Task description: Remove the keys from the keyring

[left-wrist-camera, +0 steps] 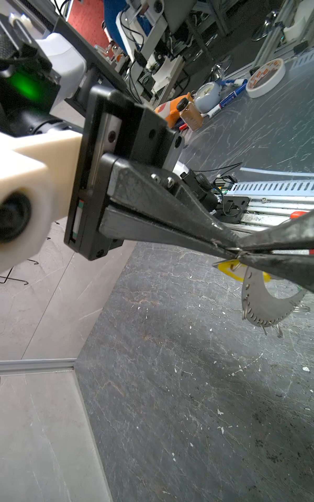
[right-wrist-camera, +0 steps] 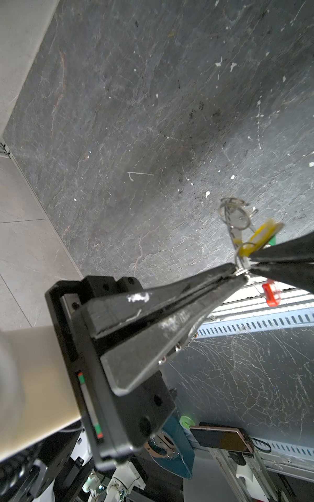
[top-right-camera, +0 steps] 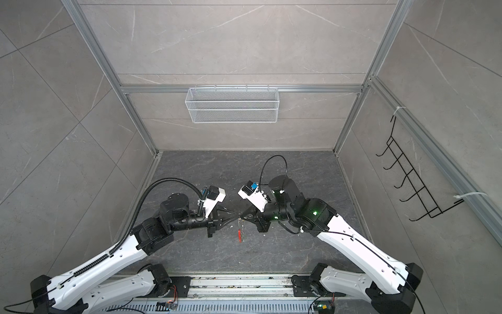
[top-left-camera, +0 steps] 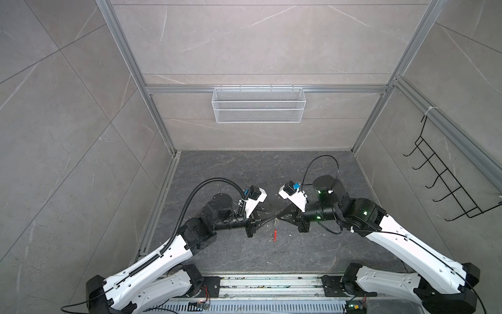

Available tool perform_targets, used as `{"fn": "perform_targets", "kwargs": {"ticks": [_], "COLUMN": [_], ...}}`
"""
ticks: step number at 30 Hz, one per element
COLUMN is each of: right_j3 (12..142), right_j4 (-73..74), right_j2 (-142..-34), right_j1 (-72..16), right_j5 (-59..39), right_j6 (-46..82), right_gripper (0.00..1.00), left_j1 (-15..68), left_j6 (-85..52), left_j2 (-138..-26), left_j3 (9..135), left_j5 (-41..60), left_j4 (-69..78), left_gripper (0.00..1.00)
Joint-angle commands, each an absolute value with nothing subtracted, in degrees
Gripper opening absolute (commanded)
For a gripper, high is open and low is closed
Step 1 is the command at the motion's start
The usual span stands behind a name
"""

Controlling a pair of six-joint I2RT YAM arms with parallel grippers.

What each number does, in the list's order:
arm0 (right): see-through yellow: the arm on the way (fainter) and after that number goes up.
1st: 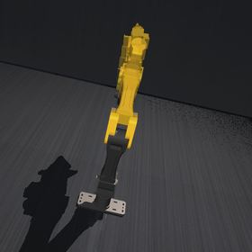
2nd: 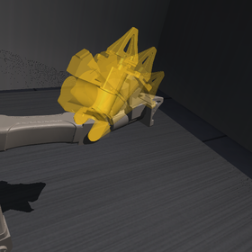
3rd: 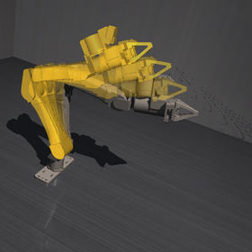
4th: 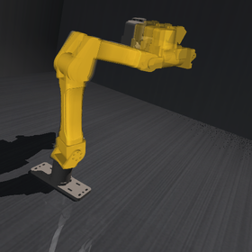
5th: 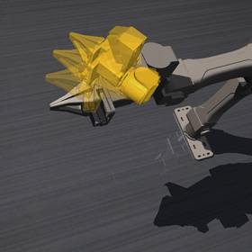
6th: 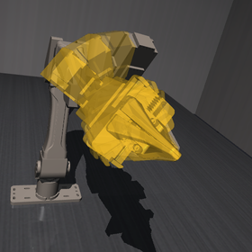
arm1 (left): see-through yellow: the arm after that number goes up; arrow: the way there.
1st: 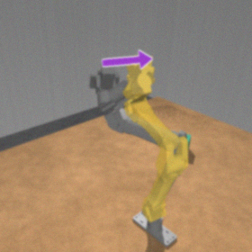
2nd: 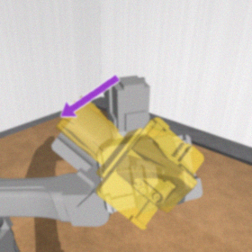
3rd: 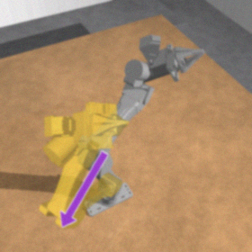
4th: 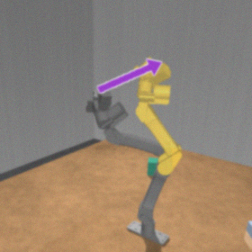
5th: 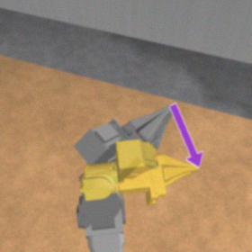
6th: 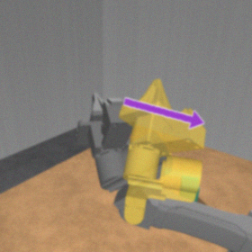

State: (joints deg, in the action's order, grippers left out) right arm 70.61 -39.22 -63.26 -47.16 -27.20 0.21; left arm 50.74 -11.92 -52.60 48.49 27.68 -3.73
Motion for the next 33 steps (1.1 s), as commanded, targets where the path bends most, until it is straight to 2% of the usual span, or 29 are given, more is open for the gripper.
{"fn": "perform_targets", "kwargs": {"ticks": [1,2,9,14,18,24,33], "right_j3": [70.82,70.68,70.48,69.88,67.38,63.37,58.52], "right_j4": [-37.41,-37.19,-35.24,-32.79,-28.86,-25.88,-20.08], "right_j2": [-62.75,-62.75,-61.77,-58.88,-55.25,-54.32,-54.72], "right_j1": [-47.37,-47.37,-47.37,-47.37,-47.37,-47.37,-47.37], "right_j5": [-28.42,-28.44,-27.29,-25.38,-22.76,-22.27,-29.19], "right_j6": [0.25,0.43,1.25,1.74,2.47,3.11,3.16], "right_gripper": [0.0,0.0,0.0,0.26,0.36,0.37,0.4], "left_j1": [50.62,50.63,50.62,50.62,50.62,50.67,50.65], "left_j6": [-12.1,-11.98,-11.31,-11.25,-11.45,-11.53,-10.9], "left_j2": [-52.21,-52.11,-49.43,-47.94,-47.16,-44.98,-44.1], "left_j3": [49.32,49.23,46.5,45.58,45.01,42.64,41.23], "left_j5": [28.72,28.53,25.93,24.73,23.71,25.33,29.24], "left_j4": [0.15,0.27,4.15,5.29,6.66,12.31,16.39], "left_gripper": [0.02,0.0,0.0,0.0,0.0,0.0,0.0]}}
